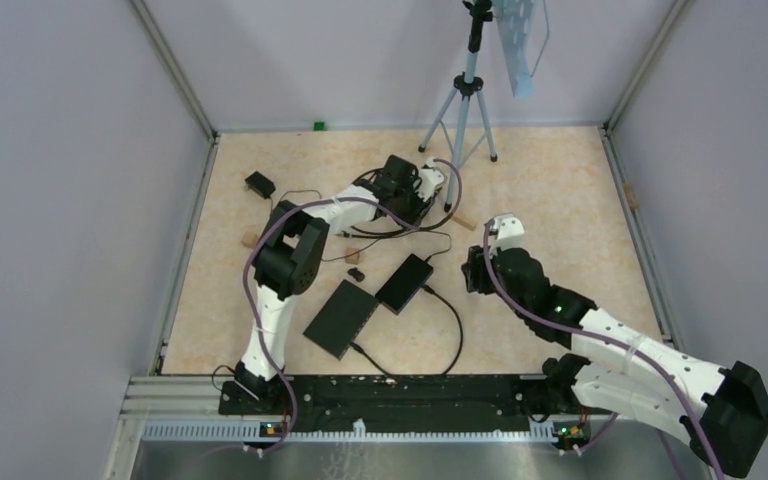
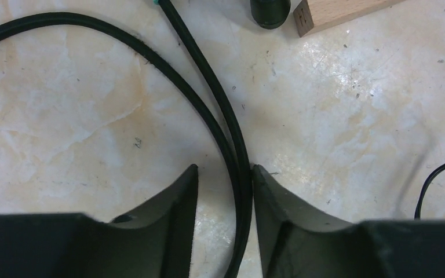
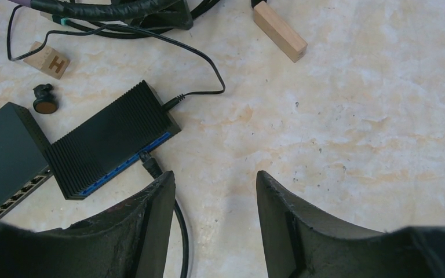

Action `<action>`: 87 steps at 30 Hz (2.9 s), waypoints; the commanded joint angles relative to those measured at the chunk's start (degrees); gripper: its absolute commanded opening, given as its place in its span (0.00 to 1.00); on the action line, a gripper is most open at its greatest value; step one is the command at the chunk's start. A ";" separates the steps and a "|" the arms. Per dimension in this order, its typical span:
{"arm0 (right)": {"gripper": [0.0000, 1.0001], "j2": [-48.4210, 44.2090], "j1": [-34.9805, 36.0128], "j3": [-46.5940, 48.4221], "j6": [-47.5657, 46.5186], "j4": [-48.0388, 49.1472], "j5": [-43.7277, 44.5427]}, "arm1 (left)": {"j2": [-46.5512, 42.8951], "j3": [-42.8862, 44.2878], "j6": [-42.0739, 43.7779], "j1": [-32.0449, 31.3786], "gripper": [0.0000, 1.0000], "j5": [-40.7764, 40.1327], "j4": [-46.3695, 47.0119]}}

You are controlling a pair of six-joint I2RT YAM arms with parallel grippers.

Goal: Insert the plug into the switch port
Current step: Pick up the connector from the center of the board.

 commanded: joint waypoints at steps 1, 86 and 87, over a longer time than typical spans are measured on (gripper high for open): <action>0.52 0.32 -0.40 1.84 0.05 2.79 -0.65 | 4.38 -4.68 -1.47 -0.55 0.38 4.11 -12.67; 0.45 60.75 -6.39 32.87 26.66 65.94 -31.18 | -64.89 -3.17 -7.24 0.60 0.00 -5.22 14.17; 0.46 60.79 -6.38 32.88 26.34 65.43 -31.06 | -65.23 -3.17 -7.43 0.55 0.00 -4.89 14.42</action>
